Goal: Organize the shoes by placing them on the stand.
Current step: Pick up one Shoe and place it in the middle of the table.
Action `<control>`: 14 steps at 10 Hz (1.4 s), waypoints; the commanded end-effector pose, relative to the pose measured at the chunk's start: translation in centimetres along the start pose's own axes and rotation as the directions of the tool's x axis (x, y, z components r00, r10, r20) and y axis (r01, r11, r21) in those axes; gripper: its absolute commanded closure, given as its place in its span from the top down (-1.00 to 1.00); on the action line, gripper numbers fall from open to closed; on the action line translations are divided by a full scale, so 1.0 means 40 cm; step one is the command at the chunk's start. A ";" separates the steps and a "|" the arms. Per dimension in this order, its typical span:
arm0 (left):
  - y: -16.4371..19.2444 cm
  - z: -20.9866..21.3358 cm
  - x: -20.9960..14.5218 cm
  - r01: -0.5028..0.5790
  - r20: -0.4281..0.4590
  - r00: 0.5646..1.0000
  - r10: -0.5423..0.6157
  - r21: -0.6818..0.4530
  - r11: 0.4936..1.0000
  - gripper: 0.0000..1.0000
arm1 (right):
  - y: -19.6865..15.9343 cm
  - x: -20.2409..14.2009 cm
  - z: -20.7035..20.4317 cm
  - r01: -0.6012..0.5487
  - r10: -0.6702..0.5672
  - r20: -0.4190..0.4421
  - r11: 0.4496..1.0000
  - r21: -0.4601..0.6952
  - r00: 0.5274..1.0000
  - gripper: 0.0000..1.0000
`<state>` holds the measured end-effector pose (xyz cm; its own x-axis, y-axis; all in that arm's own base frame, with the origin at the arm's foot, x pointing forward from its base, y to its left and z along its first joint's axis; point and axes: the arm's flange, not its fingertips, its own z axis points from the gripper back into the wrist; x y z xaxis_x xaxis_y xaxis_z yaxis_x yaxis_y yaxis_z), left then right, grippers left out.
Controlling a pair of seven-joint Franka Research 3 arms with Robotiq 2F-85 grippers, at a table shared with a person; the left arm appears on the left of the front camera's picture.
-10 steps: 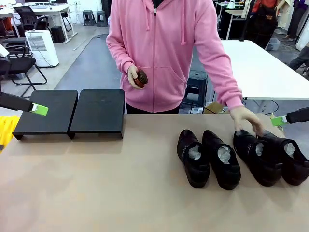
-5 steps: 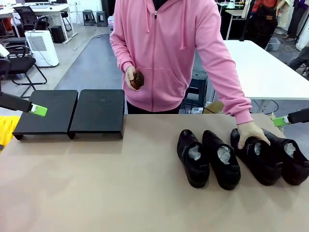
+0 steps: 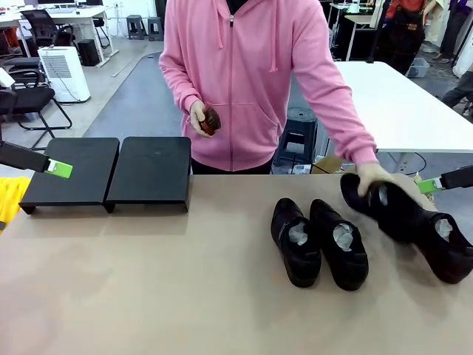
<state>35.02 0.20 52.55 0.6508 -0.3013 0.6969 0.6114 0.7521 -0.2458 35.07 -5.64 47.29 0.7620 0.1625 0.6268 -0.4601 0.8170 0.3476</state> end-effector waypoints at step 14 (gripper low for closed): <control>0.005 -0.002 -0.004 0.013 0.007 1.000 -0.013 -0.014 1.000 1.00 | 0.322 0.063 -0.155 -0.008 -0.030 -0.173 0.977 -0.215 0.984 1.00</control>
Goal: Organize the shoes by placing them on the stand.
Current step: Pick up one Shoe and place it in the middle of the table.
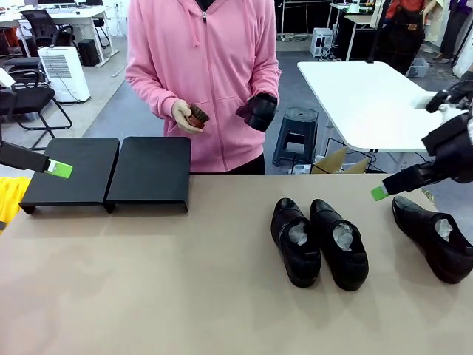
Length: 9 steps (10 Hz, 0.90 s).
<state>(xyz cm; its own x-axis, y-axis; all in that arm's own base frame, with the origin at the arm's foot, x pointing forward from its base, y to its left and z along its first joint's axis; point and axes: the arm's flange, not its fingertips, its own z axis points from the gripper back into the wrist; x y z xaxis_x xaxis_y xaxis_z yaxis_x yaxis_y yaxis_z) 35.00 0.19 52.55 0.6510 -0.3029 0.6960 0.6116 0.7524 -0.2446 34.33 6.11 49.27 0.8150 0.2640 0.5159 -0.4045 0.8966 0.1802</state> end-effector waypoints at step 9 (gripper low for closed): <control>0.005 -0.002 -0.004 0.012 0.008 1.000 -0.012 -0.015 1.000 1.00 | 0.296 0.063 -0.154 0.064 -0.122 -0.239 0.969 -0.237 0.963 1.00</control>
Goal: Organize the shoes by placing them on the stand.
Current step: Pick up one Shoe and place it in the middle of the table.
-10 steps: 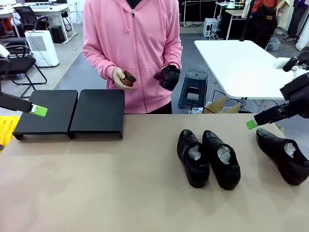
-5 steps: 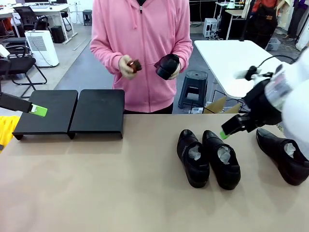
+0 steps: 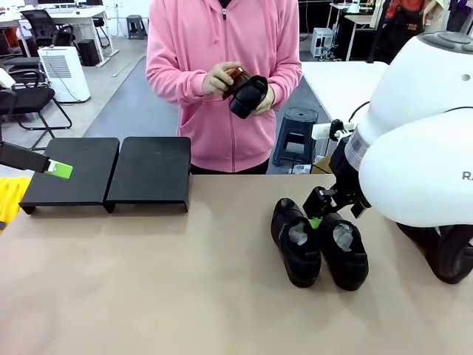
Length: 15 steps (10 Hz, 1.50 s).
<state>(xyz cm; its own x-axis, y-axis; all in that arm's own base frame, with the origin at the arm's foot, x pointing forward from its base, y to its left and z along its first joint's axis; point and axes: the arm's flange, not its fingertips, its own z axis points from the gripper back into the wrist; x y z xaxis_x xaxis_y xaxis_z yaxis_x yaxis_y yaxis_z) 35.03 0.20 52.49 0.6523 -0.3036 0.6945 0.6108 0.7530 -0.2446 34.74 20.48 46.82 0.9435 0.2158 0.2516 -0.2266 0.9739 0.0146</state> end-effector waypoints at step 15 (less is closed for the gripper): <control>0.004 -0.001 -0.003 0.013 0.010 1.000 -0.013 -0.016 1.000 1.00 | 0.027 0.094 -0.121 0.310 -0.313 -0.024 0.948 -0.078 0.950 -0.15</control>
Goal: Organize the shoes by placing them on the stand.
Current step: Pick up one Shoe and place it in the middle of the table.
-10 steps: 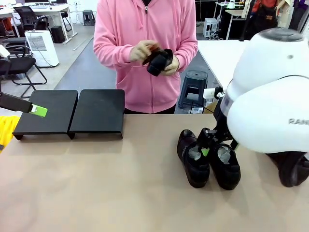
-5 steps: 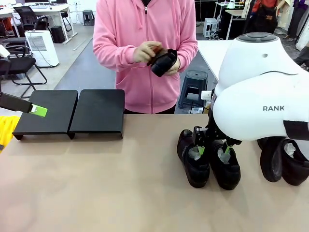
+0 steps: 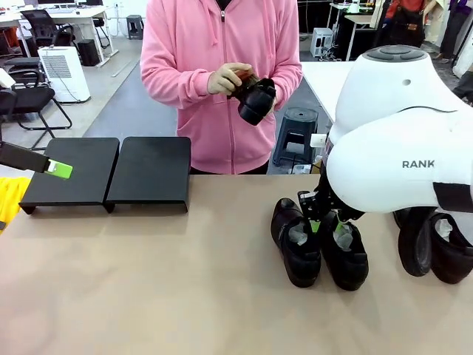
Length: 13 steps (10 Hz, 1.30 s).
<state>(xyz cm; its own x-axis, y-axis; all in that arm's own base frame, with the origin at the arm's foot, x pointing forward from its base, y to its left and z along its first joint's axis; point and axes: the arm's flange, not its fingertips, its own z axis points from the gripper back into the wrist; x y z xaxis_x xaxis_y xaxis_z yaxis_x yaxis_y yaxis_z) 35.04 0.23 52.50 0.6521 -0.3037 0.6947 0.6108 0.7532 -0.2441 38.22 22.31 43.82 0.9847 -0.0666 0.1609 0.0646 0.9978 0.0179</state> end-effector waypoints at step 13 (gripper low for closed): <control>0.004 -0.001 -0.003 0.013 0.010 1.000 -0.013 -0.016 1.000 1.00 | 0.013 0.065 -0.222 0.054 -0.056 -0.086 0.998 -0.031 0.995 -0.15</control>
<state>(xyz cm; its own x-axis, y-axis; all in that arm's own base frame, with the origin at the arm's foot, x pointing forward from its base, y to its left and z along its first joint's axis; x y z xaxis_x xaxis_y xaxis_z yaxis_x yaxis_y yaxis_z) 35.05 0.24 52.49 0.6520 -0.3040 0.6946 0.6110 0.7532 -0.2438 41.16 22.13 35.46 0.9935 -0.1019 0.0512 0.1006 0.9946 0.0267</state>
